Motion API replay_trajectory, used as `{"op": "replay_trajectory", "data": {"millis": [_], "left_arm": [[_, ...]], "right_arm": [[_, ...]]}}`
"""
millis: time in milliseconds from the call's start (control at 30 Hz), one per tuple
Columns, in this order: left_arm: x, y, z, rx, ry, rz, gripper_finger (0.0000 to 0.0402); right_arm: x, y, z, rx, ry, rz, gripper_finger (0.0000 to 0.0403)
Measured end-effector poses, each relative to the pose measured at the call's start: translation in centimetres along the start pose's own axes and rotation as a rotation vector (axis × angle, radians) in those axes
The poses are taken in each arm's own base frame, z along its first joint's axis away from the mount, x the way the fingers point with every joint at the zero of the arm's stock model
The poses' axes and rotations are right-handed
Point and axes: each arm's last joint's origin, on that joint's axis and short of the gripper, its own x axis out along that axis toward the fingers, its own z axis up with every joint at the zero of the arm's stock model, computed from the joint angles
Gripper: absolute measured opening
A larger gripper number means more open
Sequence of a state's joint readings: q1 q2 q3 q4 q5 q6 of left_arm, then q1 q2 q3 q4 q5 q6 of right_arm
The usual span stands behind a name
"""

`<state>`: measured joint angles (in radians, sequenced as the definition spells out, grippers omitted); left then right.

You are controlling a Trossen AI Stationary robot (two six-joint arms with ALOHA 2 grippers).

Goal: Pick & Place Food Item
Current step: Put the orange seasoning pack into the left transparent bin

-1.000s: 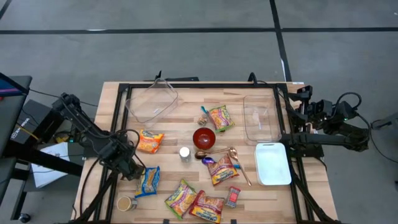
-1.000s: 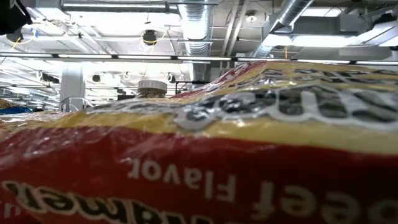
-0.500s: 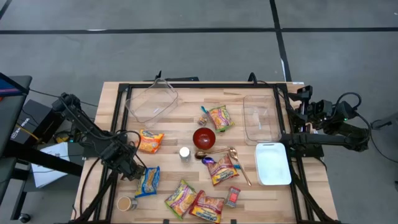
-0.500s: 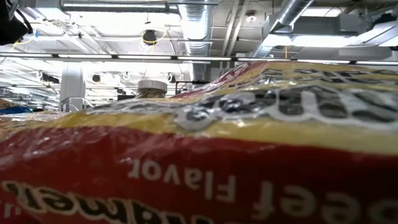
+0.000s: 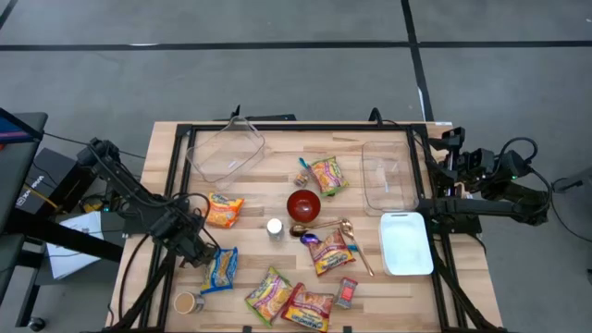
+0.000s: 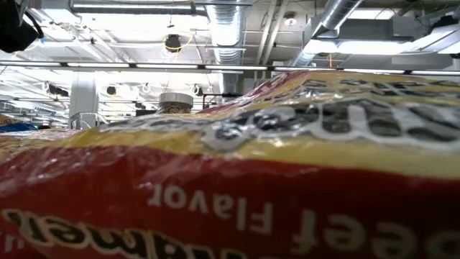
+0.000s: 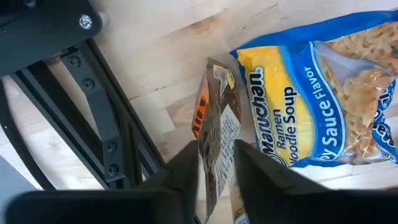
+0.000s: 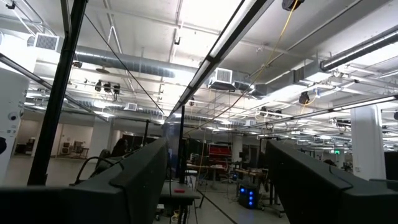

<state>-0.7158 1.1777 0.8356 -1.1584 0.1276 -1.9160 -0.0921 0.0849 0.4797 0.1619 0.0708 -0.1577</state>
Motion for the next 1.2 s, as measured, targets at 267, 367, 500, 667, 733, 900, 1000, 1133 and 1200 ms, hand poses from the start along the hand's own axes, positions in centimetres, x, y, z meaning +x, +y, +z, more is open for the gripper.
{"op": "replay_trajectory", "data": {"millis": [267,367,500,667,733,900,1000,1133,1200], "left_arm": [[-0.3,0.2,0.0,0.056,0.006,-0.017,0.0003],[-0.3,0.3,0.0,0.085,0.005,-0.015,0.0001],[-0.3,0.3,0.1,0.115,0.004,-0.015,0.0001],[-0.3,0.2,0.1,0.164,0.002,-0.016,0.0],[-0.3,0.2,0.2,0.182,0.001,-0.017,0.0],[-0.4,0.1,0.6,0.258,-0.004,-0.013,0.0],[-0.4,0.2,1.0,0.294,-0.007,-0.001,0.0],[-0.5,0.1,1.4,0.368,0.019,0.001,0.0],[-0.5,0.0,1.6,0.398,0.042,-0.001,0.0]], "right_arm": [[0.0,0.0,0.0,0.0,0.0,0.0,0.0265],[0.0,0.0,0.0,0.0,0.0,0.0,0.0265],[0.0,0.0,0.0,0.0,-0.001,-0.005,0.0265],[0.0,0.0,0.0,0.0,-0.003,-0.006,0.0265],[0.0,0.0,0.0,0.0,-0.003,-0.009,0.0265],[0.0,-0.1,0.0,-0.008,0.001,-0.035,0.0265],[0.0,-0.1,0.0,-0.011,0.002,-0.039,0.0265],[0.0,-0.1,0.0,-0.011,0.002,-0.039,0.0265],[0.0,-0.1,0.0,-0.011,0.002,-0.04,0.0265]]}}
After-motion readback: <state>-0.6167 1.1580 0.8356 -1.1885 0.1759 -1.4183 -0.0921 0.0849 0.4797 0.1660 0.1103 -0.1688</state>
